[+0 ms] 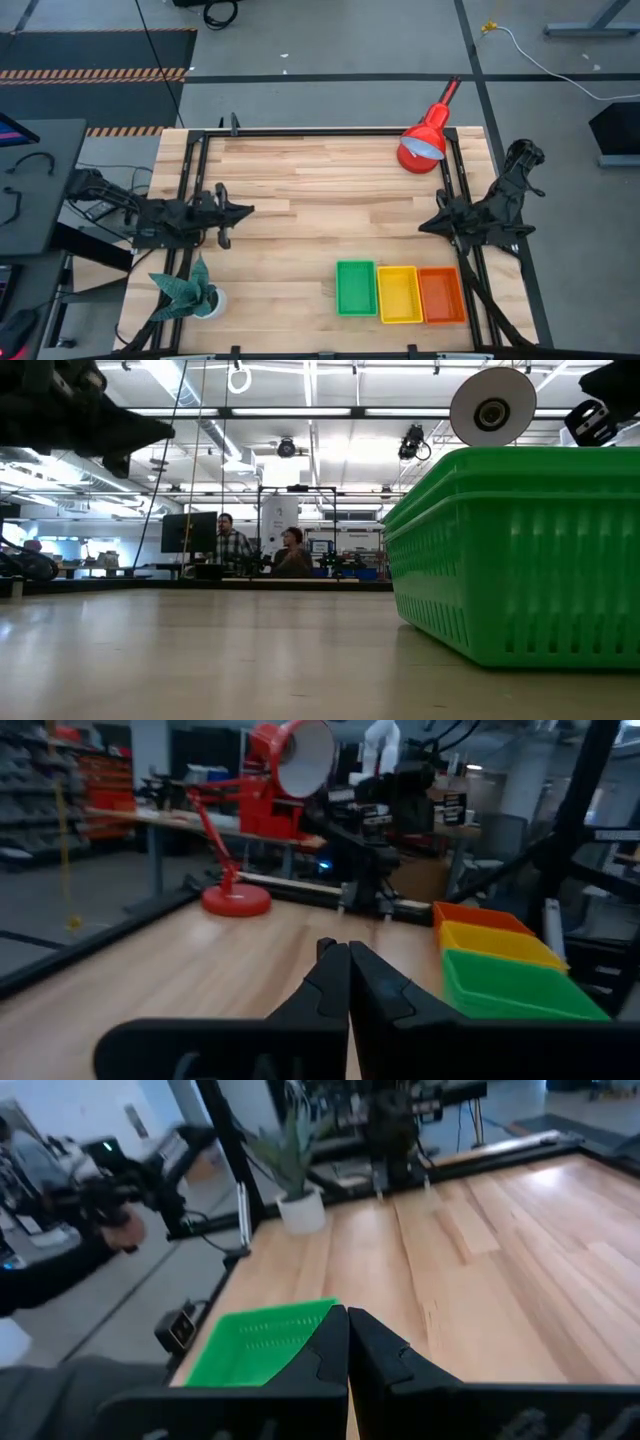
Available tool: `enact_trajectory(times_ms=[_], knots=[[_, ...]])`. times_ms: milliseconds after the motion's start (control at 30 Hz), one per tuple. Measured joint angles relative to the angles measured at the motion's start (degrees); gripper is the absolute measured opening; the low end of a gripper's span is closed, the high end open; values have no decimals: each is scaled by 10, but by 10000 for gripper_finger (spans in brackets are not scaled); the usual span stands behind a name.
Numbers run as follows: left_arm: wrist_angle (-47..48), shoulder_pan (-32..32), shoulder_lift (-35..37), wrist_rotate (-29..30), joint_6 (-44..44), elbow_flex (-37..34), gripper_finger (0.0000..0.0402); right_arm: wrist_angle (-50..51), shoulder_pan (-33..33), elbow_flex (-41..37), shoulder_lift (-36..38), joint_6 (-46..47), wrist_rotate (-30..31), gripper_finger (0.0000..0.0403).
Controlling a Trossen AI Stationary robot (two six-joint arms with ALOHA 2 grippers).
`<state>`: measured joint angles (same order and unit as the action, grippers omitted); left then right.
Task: Stack baskets by color
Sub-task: Return to Home Position
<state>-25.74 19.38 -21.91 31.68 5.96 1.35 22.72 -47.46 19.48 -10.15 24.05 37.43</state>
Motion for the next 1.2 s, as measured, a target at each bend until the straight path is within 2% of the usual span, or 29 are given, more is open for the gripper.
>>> enact_trajectory(times_ms=[233, 333, 433, 600, 733, 1067, 1200], knots=[[127, -14, 119, 22, -12, -8, 2, 0, 0, -35, 102, -37, 10, 2], [166, -26, 152, 21, -13, -8, 2, -11, 0, -53, 95, -35, 24, 2], [195, -38, 173, 16, -9, -8, 2, -71, 7, -93, 99, -37, 17, 1], [206, -55, 182, -1, -7, -8, 3, -206, 54, -165, 99, -80, -38, 1], [207, -71, 182, -39, -7, -8, 2, -264, 137, -189, 99, -129, -110, 1], [212, -114, 182, -99, -15, -9, 3, -244, 455, -191, 98, -152, -413, 0], [214, -122, 182, -123, -43, -9, 7, -251, 545, -191, 98, -179, -466, 1]])
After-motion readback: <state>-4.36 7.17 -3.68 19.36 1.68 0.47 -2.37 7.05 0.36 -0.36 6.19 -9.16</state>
